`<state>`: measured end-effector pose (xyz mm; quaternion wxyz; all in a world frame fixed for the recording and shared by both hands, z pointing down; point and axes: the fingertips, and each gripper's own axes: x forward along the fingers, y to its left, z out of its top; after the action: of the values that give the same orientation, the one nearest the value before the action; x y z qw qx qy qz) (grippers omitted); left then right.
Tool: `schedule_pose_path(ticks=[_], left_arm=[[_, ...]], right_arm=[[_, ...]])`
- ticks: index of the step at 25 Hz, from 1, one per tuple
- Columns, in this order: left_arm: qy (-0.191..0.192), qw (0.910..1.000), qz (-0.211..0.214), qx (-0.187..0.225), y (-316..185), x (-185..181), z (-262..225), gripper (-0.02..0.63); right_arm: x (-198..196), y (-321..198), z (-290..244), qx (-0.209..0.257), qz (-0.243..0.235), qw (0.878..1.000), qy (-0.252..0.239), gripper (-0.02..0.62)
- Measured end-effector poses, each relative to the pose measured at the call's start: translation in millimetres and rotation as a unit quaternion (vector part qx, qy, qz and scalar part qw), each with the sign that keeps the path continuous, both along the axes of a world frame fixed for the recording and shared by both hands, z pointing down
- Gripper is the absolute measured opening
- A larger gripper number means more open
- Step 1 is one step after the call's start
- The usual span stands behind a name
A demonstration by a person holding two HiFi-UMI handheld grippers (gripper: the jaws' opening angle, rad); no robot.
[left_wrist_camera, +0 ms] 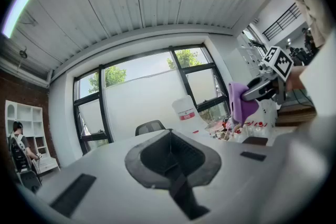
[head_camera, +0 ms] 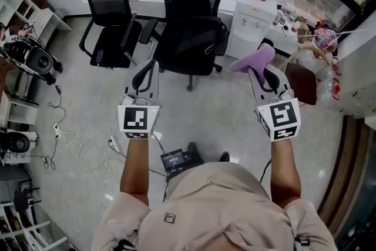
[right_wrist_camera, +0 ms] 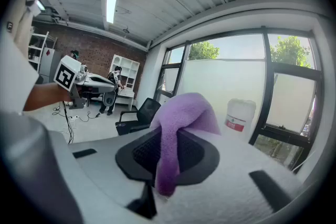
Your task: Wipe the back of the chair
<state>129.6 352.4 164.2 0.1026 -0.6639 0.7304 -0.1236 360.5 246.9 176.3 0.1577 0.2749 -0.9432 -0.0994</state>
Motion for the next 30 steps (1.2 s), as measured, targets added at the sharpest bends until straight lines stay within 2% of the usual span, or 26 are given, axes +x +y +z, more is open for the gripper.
schedule_pose_path(ticks=[17,25,30], left_arm=[[0.003,0.9998,0.02,-0.006,-15.2,-47.4,8.0,0.008],[0.006,0.999,0.044,0.002,-13.3,-77.0,10.5,0.008],[0.012,0.9987,0.048,0.01,-18.3,-89.6,6.1,0.008]], right_arm=[[-49.4,-10.9,7.1,-0.001,0.022,1.0,0.01,0.046],[-80.2,-8.6,-0.8,-0.007,0.04,0.999,-0.019,0.051],[-95.1,-18.0,-9.2,0.002,0.045,0.999,-0.014,0.051]])
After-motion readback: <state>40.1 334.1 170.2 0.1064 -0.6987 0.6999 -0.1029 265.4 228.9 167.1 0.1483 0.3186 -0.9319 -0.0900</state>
